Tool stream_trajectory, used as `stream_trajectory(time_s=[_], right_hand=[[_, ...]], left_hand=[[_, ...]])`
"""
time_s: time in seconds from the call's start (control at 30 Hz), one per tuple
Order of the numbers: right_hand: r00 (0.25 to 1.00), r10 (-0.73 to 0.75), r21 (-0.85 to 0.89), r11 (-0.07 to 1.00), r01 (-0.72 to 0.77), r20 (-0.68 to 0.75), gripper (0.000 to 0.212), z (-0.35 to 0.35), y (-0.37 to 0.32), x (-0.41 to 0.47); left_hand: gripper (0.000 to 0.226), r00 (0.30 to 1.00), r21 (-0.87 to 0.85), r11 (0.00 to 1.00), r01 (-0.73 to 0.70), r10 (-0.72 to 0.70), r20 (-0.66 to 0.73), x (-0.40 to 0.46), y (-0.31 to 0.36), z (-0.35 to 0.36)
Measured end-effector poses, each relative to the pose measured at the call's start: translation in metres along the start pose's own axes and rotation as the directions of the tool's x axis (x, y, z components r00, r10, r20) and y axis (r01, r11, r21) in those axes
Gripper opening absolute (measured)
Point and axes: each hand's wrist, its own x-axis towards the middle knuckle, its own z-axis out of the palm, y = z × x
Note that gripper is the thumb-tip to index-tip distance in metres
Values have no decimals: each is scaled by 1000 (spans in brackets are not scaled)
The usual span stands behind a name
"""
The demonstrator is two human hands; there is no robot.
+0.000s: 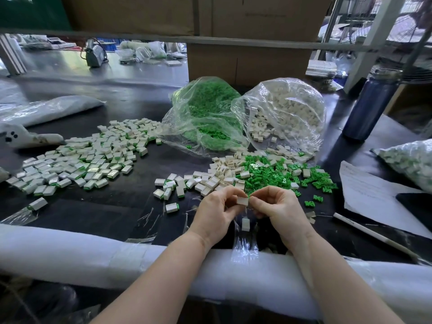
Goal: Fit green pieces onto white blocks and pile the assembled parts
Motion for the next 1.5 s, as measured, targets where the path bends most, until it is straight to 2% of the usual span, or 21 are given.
stream_trajectory(time_s=[0.13, 0.3, 0.73, 0.97, 1.07, 1.13, 1.2, 1.27, 1.33, 1.5], right_hand=[[999, 32, 84, 996, -32, 2, 8, -1, -3, -1], [1000, 2, -40, 999, -2, 3, 13, 4, -2, -2], [997, 11, -217, 976, 6, 78, 18, 3, -7, -5], [998, -61, -94, 994, 59, -20, 17, 5, -4, -5], [997, -50, -47, 998, 47, -51, 18, 3, -4, -4], [997, -37, -34, 999, 35, -62, 17, 3, -4, -3], [997, -34, -41, 999, 31, -70, 17, 3, -4, -2], [997, -46, -56, 998, 42, -65, 17, 4, -4, -3], [997, -55, -40, 998, 53, -50, 16, 3, -5, -4], [996, -83, -80, 994, 80, -34, 18, 3, -4, -3]], left_hand=[[10, 999, -59, 998, 32, -33, -13, 3, -2, -1], [12, 995, -96, 990, 102, -101, 14, 4, -3, -3], [15, 988, 51, 994, 97, -102, 114, 0, 0, -5], [10, 994, -77, 993, 92, -86, 69, 2, 2, -2], [7, 996, -111, 990, 88, -84, 37, 2, 1, -1], [18, 996, -81, 993, 80, -77, 43, 1, 0, 0], [27, 998, 21, 999, 43, -44, 45, 0, 0, 1], [21, 1000, 102, 995, -21, 21, 1, 0, 0, 2], [10, 997, 88, 995, -51, 56, -52, 1, 0, 1], [15, 998, -49, 997, 55, -55, -9, 4, -2, -2]])
